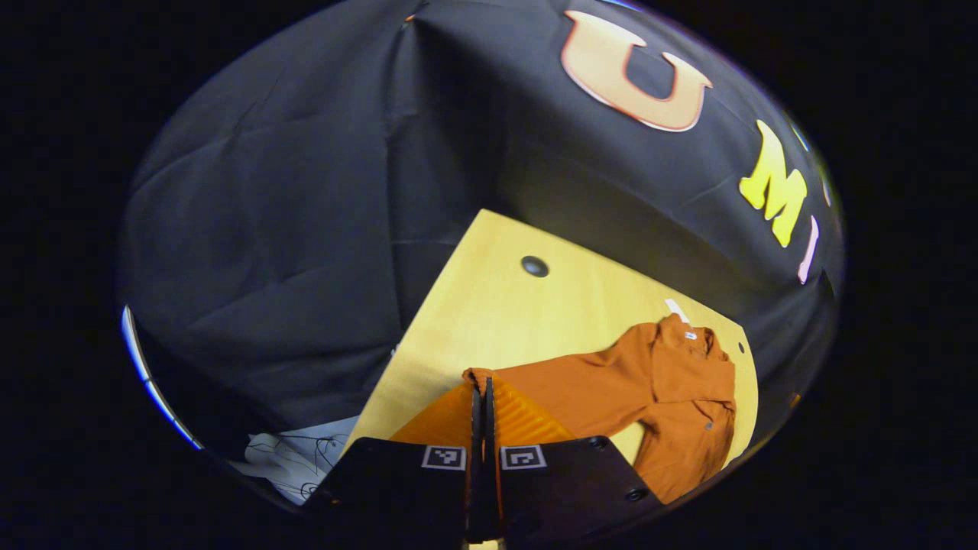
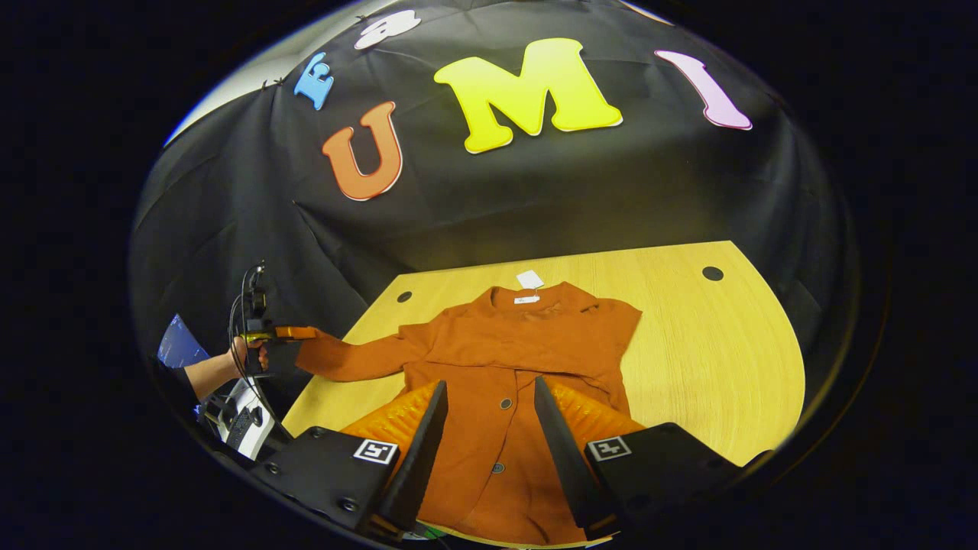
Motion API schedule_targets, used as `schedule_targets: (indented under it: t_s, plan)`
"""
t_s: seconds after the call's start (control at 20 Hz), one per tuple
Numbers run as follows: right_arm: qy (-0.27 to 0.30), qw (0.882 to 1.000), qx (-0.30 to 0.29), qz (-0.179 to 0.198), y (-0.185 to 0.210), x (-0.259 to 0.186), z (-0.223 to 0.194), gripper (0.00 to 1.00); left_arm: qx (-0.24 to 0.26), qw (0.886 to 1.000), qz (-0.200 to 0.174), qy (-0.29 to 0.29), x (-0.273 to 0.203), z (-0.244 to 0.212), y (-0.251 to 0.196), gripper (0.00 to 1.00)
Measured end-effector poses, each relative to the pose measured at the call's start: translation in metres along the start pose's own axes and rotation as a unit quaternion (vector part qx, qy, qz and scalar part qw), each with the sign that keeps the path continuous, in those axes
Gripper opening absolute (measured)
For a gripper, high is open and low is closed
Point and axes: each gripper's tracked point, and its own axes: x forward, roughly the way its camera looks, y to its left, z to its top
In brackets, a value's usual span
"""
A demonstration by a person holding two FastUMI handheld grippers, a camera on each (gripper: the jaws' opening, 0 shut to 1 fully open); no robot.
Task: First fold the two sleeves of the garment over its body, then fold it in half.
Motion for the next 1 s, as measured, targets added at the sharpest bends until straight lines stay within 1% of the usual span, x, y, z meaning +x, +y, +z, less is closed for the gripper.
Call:
schedule_targets:
  t_s: [0.05,0.1,0.15,0.2,0.25,0.35,0.4,0.45,0.5,0.55,0.6,0.65,0.7,0.8,0.85,0.9,0.95,1.0]
  plan:
    - [-0.010,1.000,-0.016,0.005,0.001,-0.009,0.004,0.75,0.013,1.000,-0.016,-0.006,-0.010,0.014,-0.037,0.03]
    - [-0.022,0.999,-0.031,0.012,0.003,-0.020,0.007,0.72,0.028,0.999,-0.031,-0.013,-0.020,0.028,-0.074,0.03]
    - [-0.036,0.998,-0.043,0.025,0.008,-0.034,0.011,0.73,0.049,0.997,-0.052,-0.019,-0.031,0.039,-0.125,0.03]
    - [-0.046,0.997,-0.048,0.033,0.009,-0.045,0.014,0.81,0.063,0.995,-0.069,-0.022,-0.035,0.046,-0.164,0.03]
    - [-0.062,0.996,-0.061,0.036,0.002,-0.063,0.018,0.83,0.083,0.992,-0.093,-0.017,-0.032,0.049,-0.224,0.02]
    - [-0.082,0.994,-0.073,0.024,-0.020,-0.087,0.024,0.83,0.123,0.984,-0.125,-0.008,-0.019,0.045,-0.304,0.02]
    - [-0.090,0.993,-0.073,0.016,-0.030,-0.098,0.026,0.83,0.134,0.982,-0.135,-0.007,-0.014,0.044,-0.330,0.02]
    - [-0.097,0.993,-0.071,0.006,-0.042,-0.109,0.026,0.80,0.141,0.979,-0.148,-0.002,-0.007,0.041,-0.362,0.02]
    - [-0.105,0.992,-0.064,-0.015,-0.066,-0.123,0.027,0.84,0.143,0.976,-0.161,0.004,0.001,0.036,-0.395,0.02]
    - [-0.109,0.992,-0.053,-0.036,-0.088,-0.135,0.027,0.84,0.149,0.972,-0.182,0.013,0.008,0.023,-0.433,0.07]
    - [-0.111,0.991,-0.043,-0.054,-0.107,-0.146,0.026,0.83,0.156,0.968,-0.196,0.026,0.015,0.006,-0.460,0.02]
    - [-0.115,0.990,-0.034,-0.071,-0.120,-0.154,0.018,0.83,0.165,0.963,-0.209,0.040,0.024,-0.010,-0.485,0.07]
    - [-0.117,0.989,-0.023,-0.084,-0.135,-0.160,0.014,0.83,0.173,0.958,-0.223,0.055,0.033,-0.029,-0.507,0.02]
    - [-0.119,0.987,-0.005,-0.109,-0.159,-0.175,0.010,0.84,0.188,0.950,-0.238,0.075,0.050,-0.055,-0.540,0.03]
    - [-0.118,0.986,-0.002,-0.120,-0.160,-0.178,0.000,0.83,0.203,0.944,-0.243,0.089,0.067,-0.076,-0.557,0.03]
    - [-0.113,0.985,0.001,-0.131,-0.167,-0.184,-0.007,0.84,0.213,0.942,-0.241,0.097,0.082,-0.090,-0.566,0.03]
    - [-0.107,0.984,0.009,-0.141,-0.173,-0.191,-0.015,0.84,0.223,0.941,-0.231,0.106,0.105,-0.106,-0.570,0.03]
    - [-0.102,0.983,0.013,-0.153,-0.180,-0.196,-0.020,0.84,0.223,0.943,-0.220,0.114,0.123,-0.119,-0.571,0.03]
